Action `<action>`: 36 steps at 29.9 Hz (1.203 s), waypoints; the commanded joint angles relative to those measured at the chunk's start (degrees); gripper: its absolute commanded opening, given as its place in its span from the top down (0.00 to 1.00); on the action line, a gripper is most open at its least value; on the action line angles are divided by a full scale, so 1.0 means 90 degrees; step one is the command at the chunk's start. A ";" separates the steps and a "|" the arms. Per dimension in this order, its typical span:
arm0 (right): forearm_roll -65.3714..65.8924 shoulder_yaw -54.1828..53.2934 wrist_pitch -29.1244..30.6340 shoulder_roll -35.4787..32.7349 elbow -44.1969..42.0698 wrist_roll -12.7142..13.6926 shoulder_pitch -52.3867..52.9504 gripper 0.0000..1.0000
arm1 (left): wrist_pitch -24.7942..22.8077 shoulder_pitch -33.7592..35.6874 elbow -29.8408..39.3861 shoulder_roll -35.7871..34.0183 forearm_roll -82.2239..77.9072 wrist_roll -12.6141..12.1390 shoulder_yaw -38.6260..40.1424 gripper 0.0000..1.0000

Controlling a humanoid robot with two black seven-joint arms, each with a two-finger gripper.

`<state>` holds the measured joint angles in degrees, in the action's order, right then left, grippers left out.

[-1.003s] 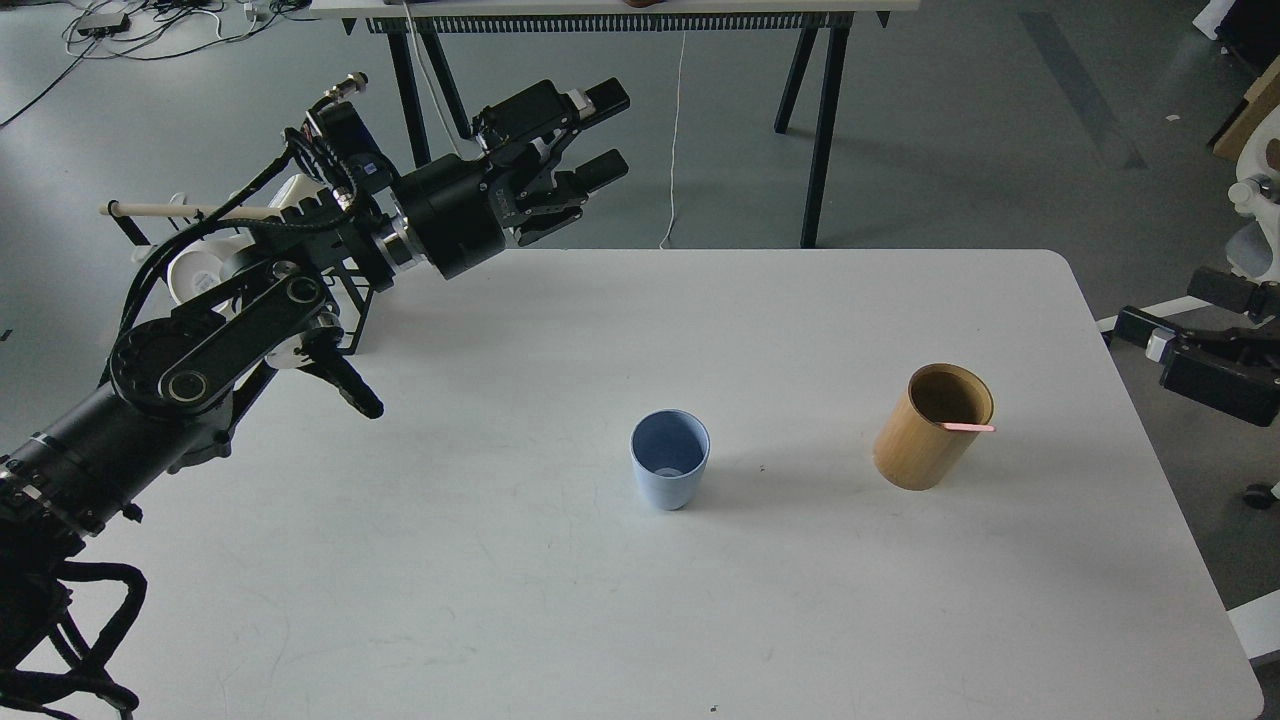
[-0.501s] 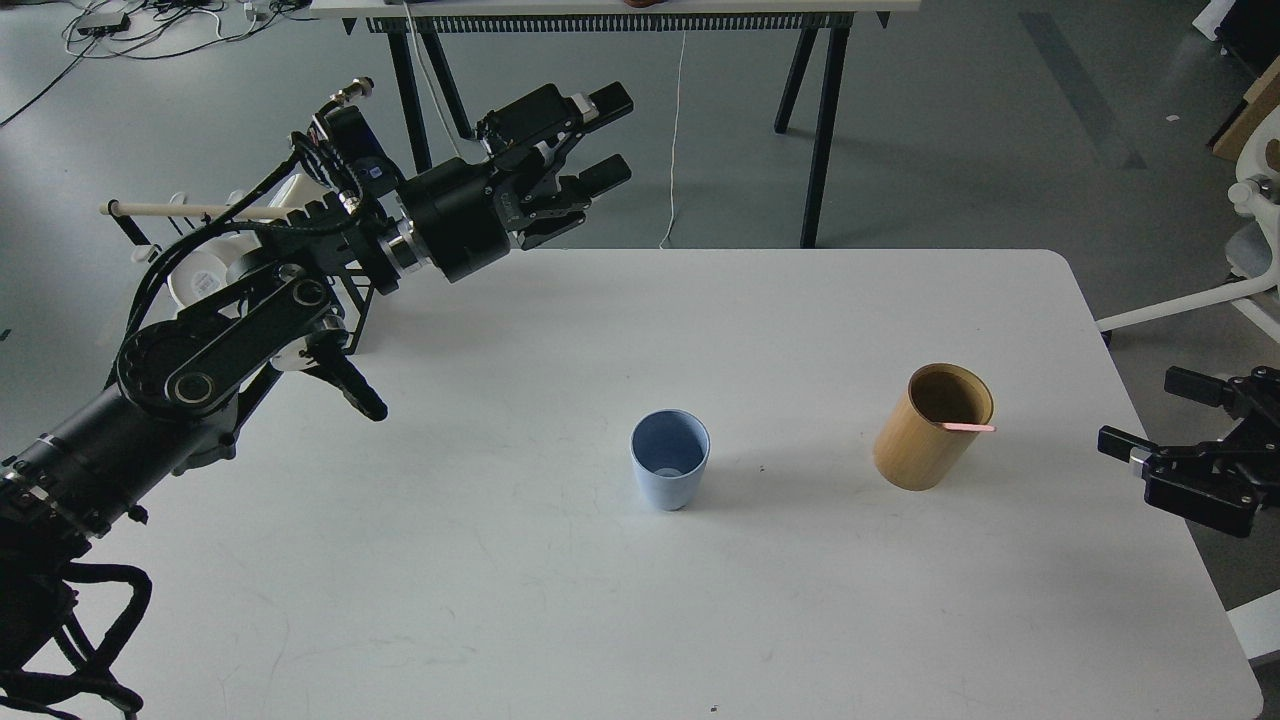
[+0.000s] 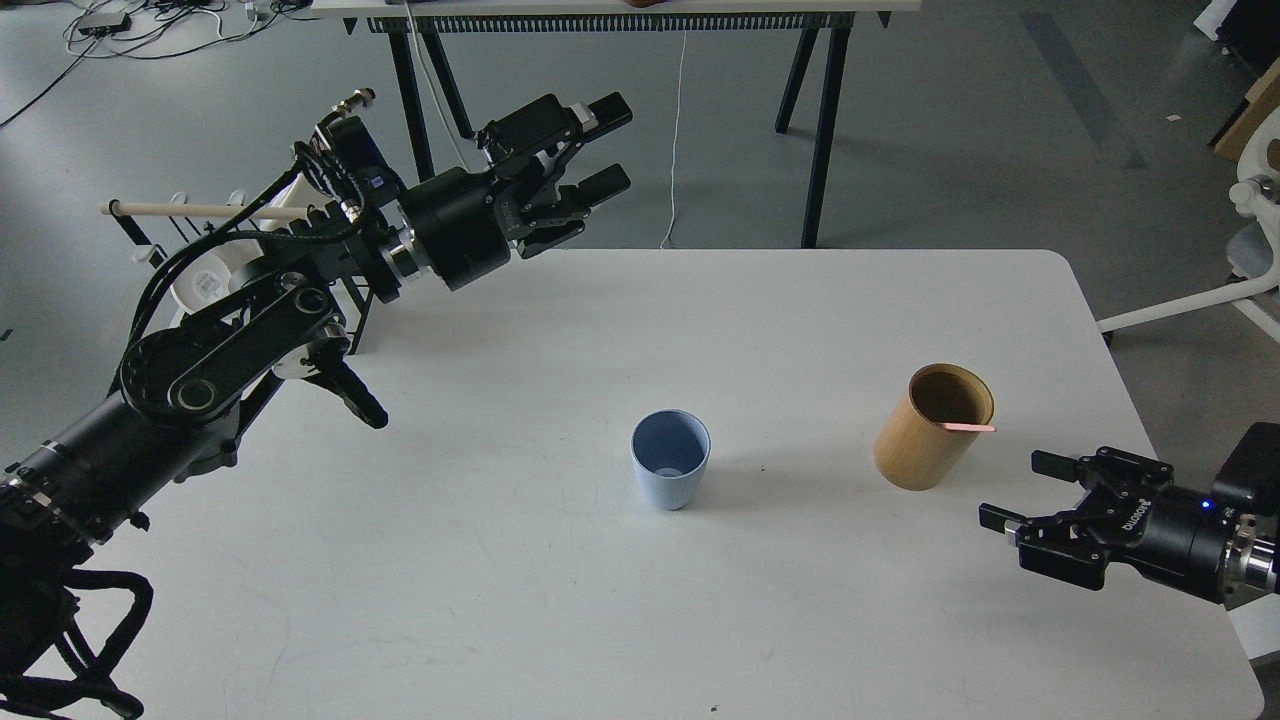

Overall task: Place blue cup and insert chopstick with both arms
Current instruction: 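Bring the right gripper to the pink stick in the tan holder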

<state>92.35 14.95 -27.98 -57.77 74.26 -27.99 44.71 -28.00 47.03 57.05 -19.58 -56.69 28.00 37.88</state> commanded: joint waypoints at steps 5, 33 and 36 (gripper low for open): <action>-0.0290 -0.0050 -0.0002 0.0306 -0.0010 -0.0001 0.0081 0.12 | 0.0000 -0.0050 -0.0011 -0.0002 0.0001 0.0000 -0.0009 0.05; -0.0749 -0.0099 -0.0002 -0.0163 0.0694 -0.0001 0.0599 0.20 | 0.0000 -0.0148 -0.0020 -0.0051 -0.0009 0.0000 -0.0019 0.05; -0.0759 -0.0089 -0.0002 -0.0163 0.0684 -0.0001 0.0589 0.23 | 0.0000 -0.0148 -0.0030 -0.0051 -0.0009 0.0000 -0.0029 0.05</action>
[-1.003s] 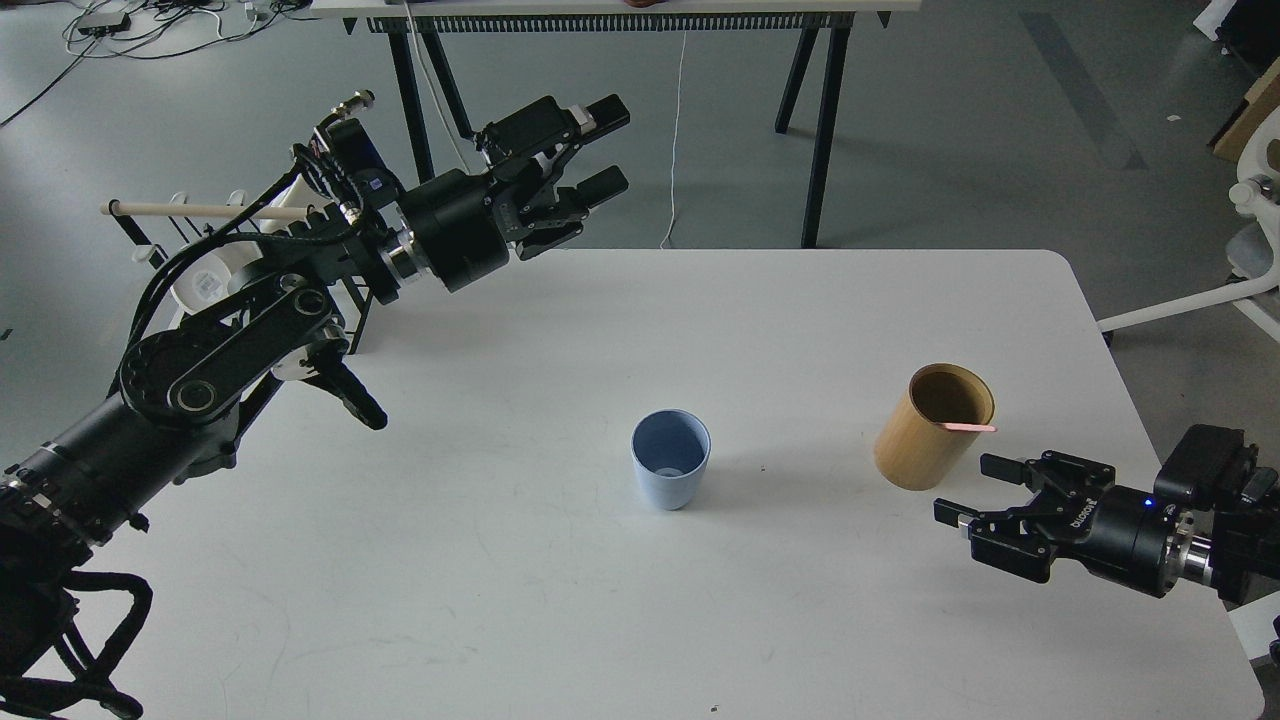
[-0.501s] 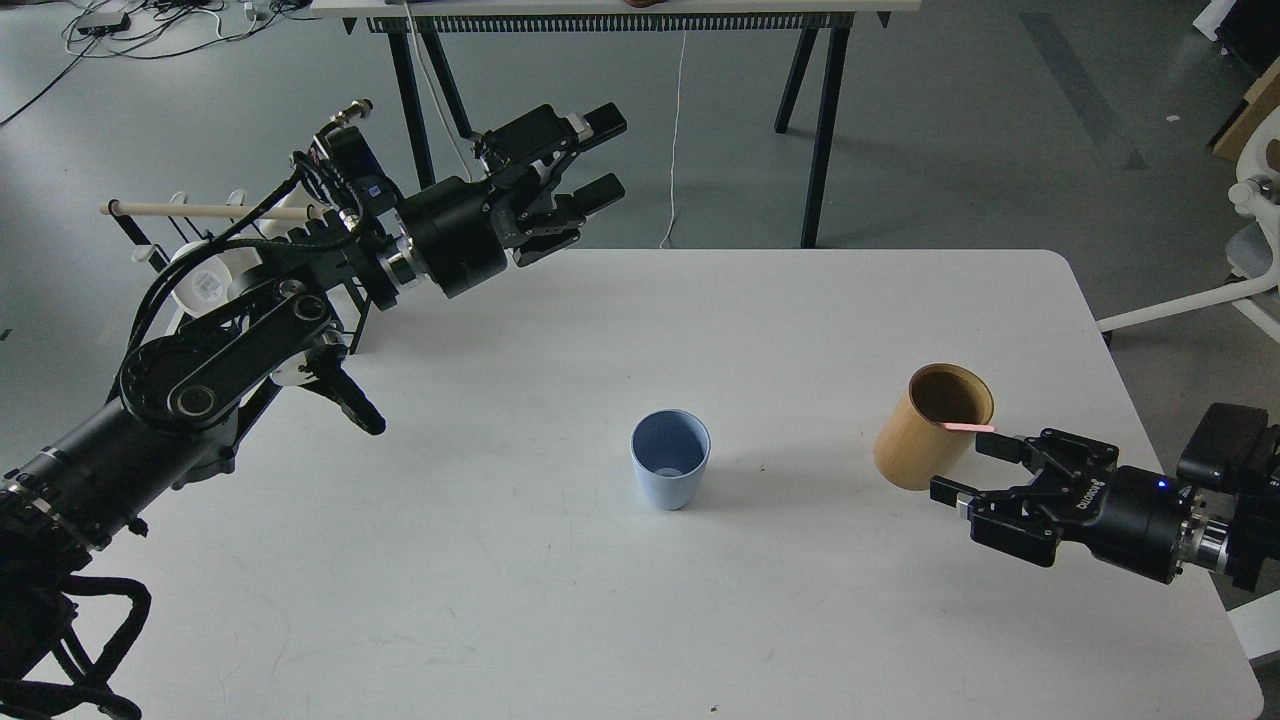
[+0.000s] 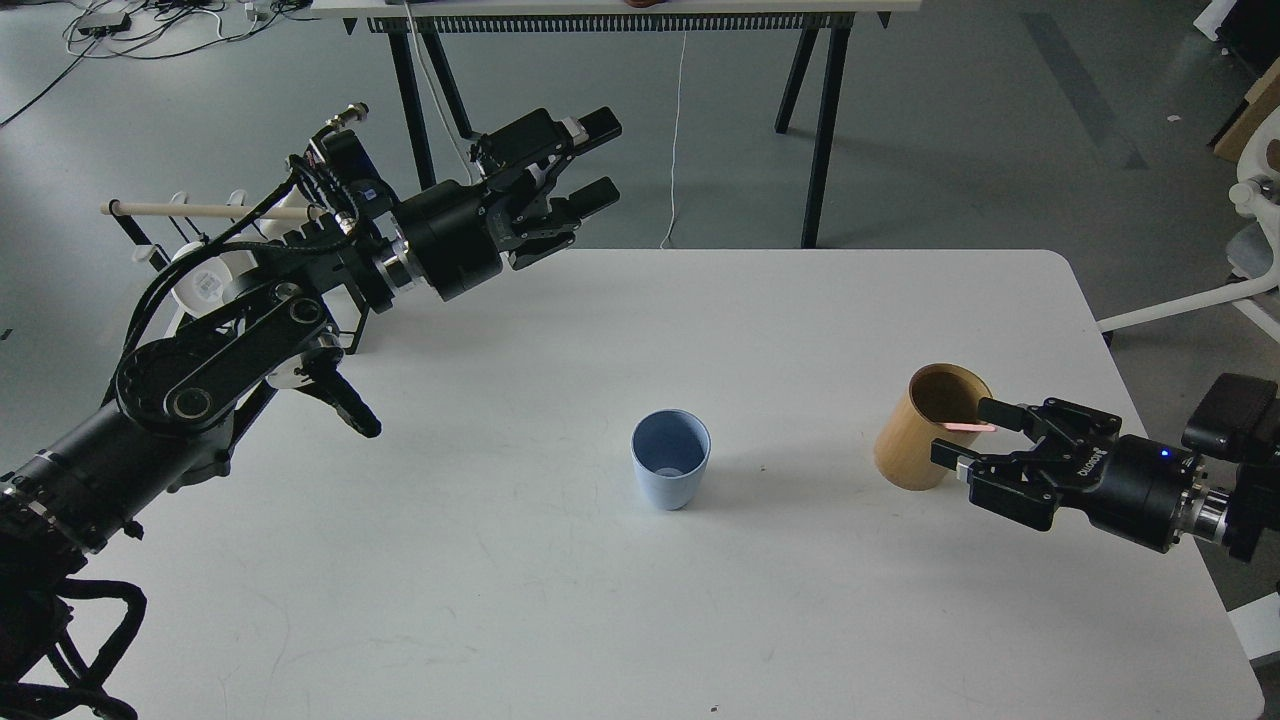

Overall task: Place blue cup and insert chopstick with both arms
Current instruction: 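Bring the right gripper to the pink stick in the tan holder, then close the right gripper on the pink stick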

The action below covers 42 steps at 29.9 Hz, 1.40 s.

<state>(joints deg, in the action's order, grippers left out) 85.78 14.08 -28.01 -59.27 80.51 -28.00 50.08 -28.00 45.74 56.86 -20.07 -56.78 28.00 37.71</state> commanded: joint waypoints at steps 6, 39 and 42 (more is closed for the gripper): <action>-0.0029 0.0008 0.0001 0.0003 0.0000 0.0000 0.0002 0.37 | 0.0000 -0.0004 -0.0068 0.0003 0.0000 0.0000 -0.0020 0.05; 0.0010 -0.0002 0.0001 -0.0348 0.0009 0.0000 0.0002 0.60 | 0.0000 -0.0072 -0.0078 0.0023 0.0010 0.0000 -0.0039 0.05; 0.0010 0.0008 0.0001 -0.0348 0.0009 0.0000 -0.0007 0.60 | 0.0000 -0.0072 -0.0078 0.0023 0.0010 0.0000 -0.0049 0.05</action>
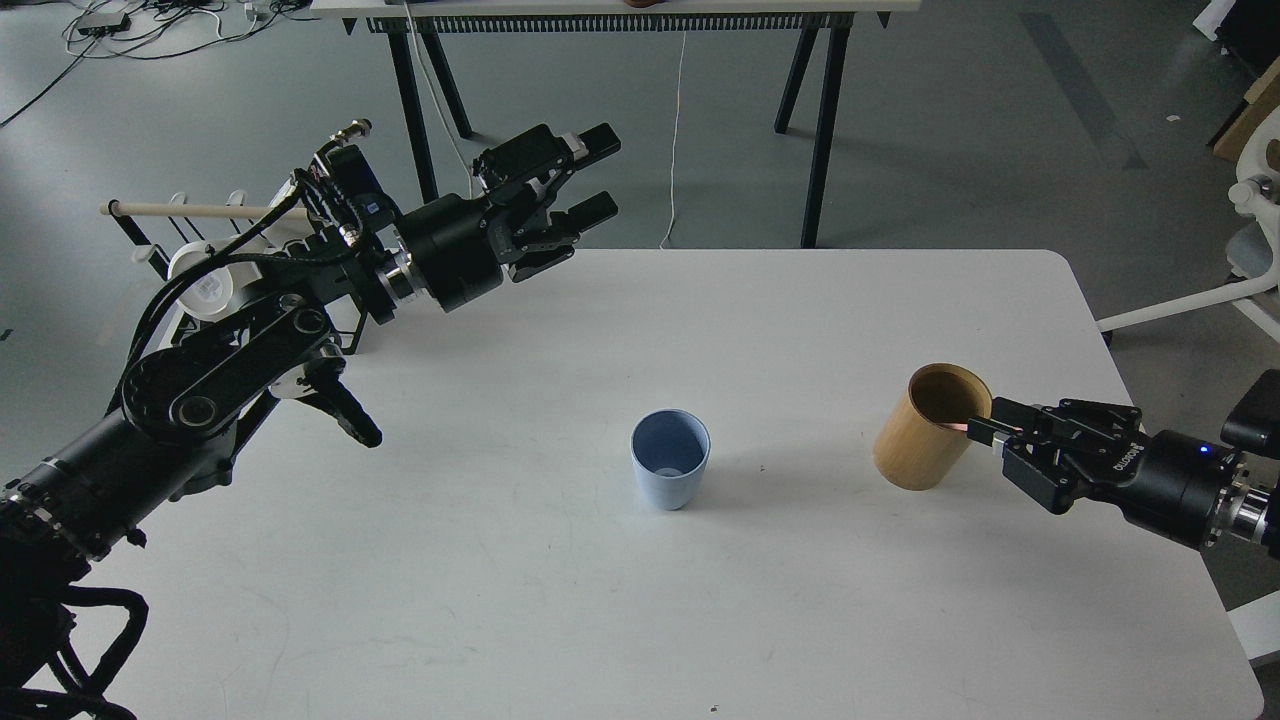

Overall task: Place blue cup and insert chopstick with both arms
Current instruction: 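Close the right gripper on the pink stick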

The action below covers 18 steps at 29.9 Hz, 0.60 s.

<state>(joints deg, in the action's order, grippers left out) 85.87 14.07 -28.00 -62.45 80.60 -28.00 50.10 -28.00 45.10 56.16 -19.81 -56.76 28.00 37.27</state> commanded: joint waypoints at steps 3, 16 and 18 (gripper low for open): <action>0.0009 0.0009 -0.0001 -0.0005 0.0000 0.0000 -0.0020 0.60 | 0.0000 -0.0011 0.0000 -0.0006 0.0008 0.0000 0.0000 0.05; 0.0009 0.0009 -0.0001 -0.0024 0.0000 0.0000 -0.0059 0.66 | 0.0000 -0.0031 -0.0010 0.0004 0.0008 0.0000 0.0000 0.05; 0.0009 0.0009 -0.0001 -0.0024 0.0000 0.0000 -0.0059 0.68 | 0.0000 -0.0031 -0.0010 0.0004 0.0008 0.0000 0.0000 0.05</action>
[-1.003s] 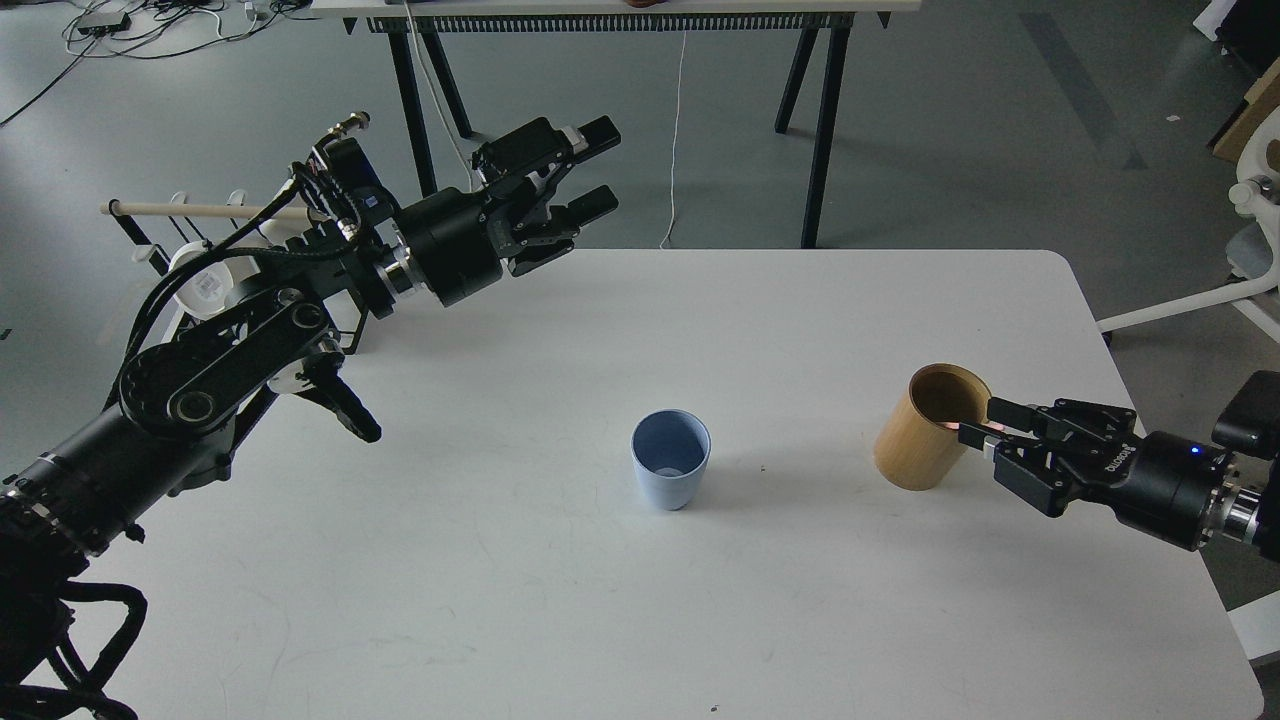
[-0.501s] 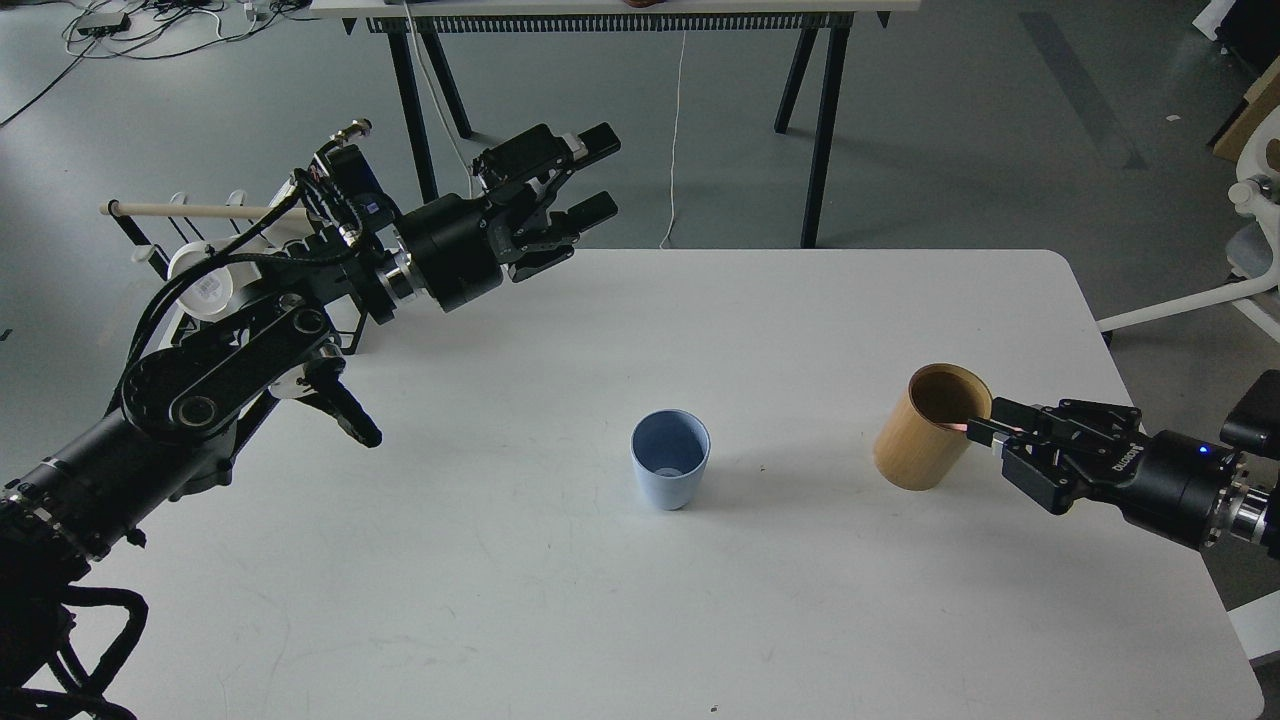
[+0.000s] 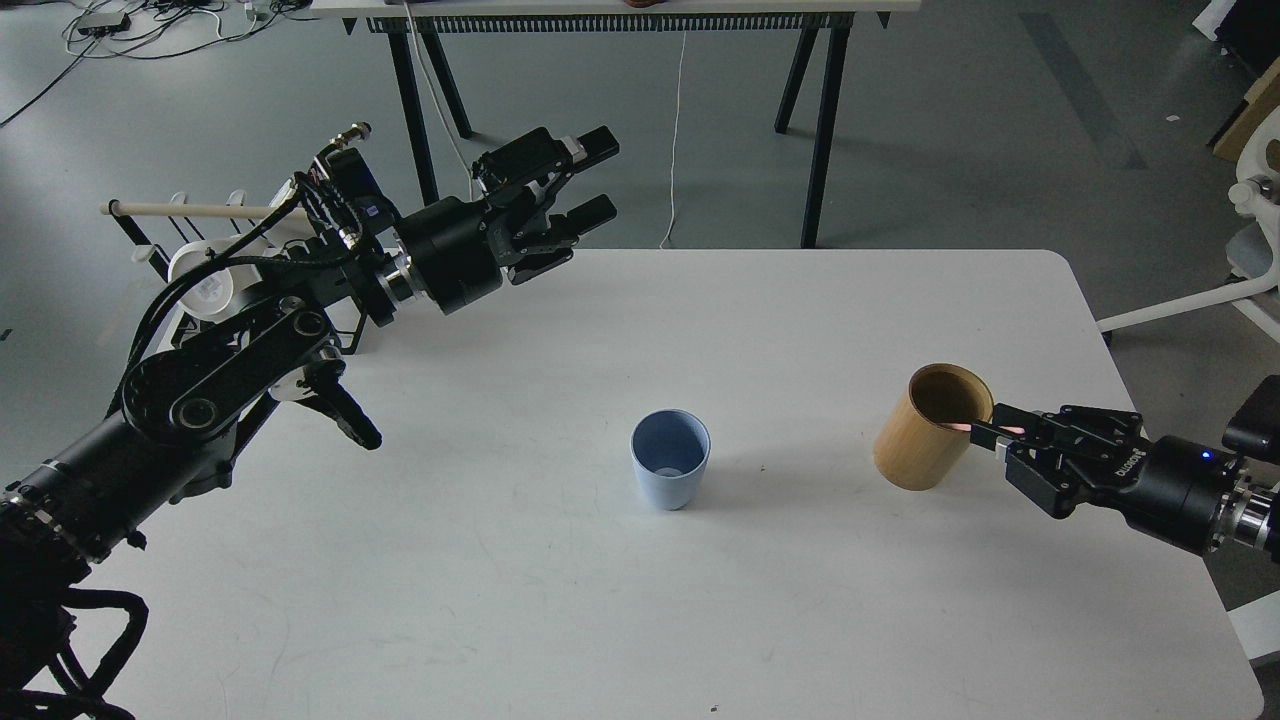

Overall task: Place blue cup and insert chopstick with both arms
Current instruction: 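Close the right gripper on the pink stick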

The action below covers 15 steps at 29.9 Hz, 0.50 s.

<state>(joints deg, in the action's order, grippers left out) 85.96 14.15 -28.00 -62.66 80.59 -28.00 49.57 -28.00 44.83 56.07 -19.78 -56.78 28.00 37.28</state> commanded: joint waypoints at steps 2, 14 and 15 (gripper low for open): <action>-0.0001 0.0000 0.0000 -0.0011 0.0000 0.0000 0.0000 0.70 | 0.0000 0.0000 0.0010 0.0000 0.0000 0.0000 -0.0001 0.05; -0.0001 -0.0020 0.0000 -0.0040 -0.0009 0.0000 -0.0020 0.78 | 0.0000 0.0000 0.0000 0.0000 0.0010 0.0000 -0.0001 0.05; -0.0001 -0.0020 0.0000 -0.0040 -0.0010 0.0000 -0.0020 0.78 | 0.0000 0.0000 0.0010 0.0000 0.0010 0.0000 -0.0001 0.05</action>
<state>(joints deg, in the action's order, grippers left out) 85.96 14.00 -28.00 -63.01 80.59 -28.00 49.41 -28.00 44.82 56.07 -19.78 -56.70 28.00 37.27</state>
